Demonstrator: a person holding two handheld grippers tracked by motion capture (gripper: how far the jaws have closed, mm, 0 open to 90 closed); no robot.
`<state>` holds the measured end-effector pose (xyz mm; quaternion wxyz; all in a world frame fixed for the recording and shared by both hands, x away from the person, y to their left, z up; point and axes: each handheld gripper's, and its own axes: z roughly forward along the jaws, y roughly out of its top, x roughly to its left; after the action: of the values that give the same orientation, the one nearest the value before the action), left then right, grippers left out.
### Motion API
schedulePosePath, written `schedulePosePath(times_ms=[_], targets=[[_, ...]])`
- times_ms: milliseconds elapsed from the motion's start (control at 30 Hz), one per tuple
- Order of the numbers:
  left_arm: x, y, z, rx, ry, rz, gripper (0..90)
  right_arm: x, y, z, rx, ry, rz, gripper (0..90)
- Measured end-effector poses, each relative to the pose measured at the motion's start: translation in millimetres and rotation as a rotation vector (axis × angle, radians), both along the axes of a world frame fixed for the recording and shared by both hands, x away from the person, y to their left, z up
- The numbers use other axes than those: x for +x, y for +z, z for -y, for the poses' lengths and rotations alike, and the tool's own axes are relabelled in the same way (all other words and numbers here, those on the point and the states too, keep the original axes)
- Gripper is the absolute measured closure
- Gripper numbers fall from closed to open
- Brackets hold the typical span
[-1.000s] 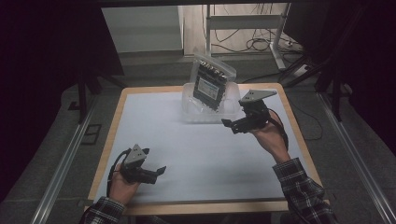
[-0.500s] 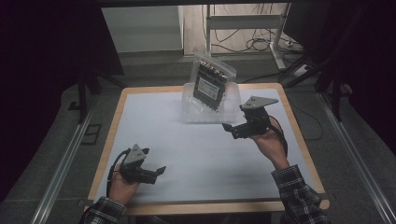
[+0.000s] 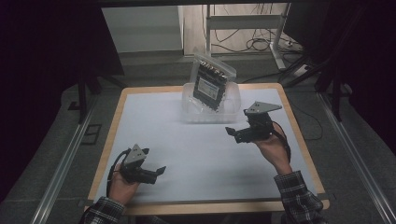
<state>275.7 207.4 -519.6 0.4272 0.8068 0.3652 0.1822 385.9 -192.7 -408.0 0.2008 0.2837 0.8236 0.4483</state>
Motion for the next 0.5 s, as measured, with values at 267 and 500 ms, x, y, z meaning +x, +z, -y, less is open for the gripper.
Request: schedulePosePath(times_ms=[267,500], targets=[[-0.1,0.4,-0.3,-0.002,0.0,-0.002,3.6,-7.4,-6.3,5.6,-0.001,0.006,-0.023,3.1],[-0.3,0.9,0.2,0.001,-0.004,-0.006,4.1,-16.3,-5.4,10.6,0.014,0.003,-0.024,3.2]])
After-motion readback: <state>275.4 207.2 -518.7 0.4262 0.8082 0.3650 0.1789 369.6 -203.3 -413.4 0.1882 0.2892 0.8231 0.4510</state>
